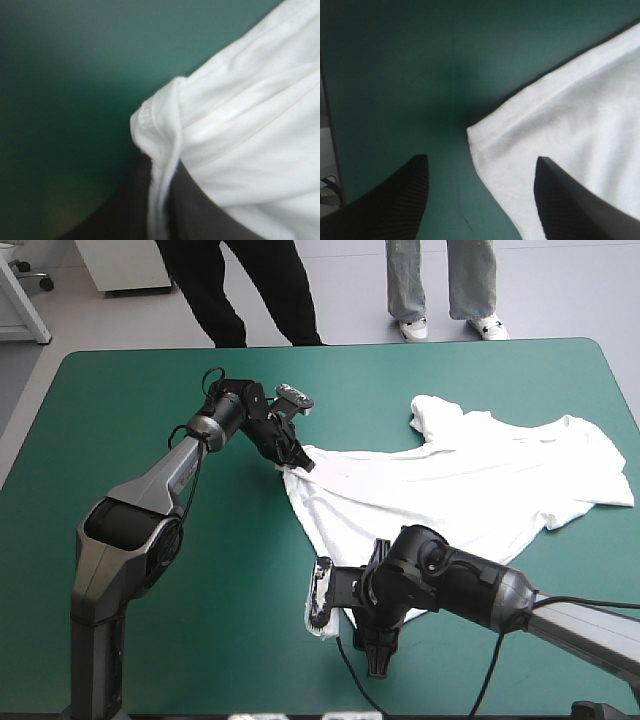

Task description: Fold the cloth

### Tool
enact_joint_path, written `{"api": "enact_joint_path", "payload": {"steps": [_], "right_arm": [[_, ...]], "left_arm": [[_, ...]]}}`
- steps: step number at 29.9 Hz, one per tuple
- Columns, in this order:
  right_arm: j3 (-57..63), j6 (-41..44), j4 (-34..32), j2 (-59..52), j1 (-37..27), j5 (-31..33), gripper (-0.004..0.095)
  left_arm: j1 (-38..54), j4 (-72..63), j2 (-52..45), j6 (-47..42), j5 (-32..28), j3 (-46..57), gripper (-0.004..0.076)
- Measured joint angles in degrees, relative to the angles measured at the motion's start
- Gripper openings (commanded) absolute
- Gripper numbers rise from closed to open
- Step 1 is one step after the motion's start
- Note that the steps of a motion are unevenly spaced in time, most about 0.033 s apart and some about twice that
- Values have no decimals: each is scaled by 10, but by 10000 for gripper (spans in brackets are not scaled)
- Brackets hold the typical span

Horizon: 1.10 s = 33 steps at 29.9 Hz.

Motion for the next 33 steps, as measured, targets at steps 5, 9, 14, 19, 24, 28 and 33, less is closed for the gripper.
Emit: {"api": "enact_joint_path", "payload": {"steps": [5,9,14,19,24,28,33], "right_arm": [[17,-2,-5,33,0,-28,567],[46,-2,-11,46,0,-51,567],[85,-2,-23,60,0,-82,564],[91,-2,-23,71,0,-89,501],[83,0,-12,88,-6,-76,316],[79,10,-10,94,-19,-83,54],[79,31,-5,95,-44,-97,-13]], "left_arm": [[0,-1,0,0,1,0,-9],[0,-1,0,0,1,-1,-9],[0,-1,0,0,1,-1,-9],[0,-1,1,0,1,-1,-9],[0,-1,1,0,1,-1,-9],[0,-1,1,0,2,-1,-9],[0,-4,1,0,2,-1,-9]]}}
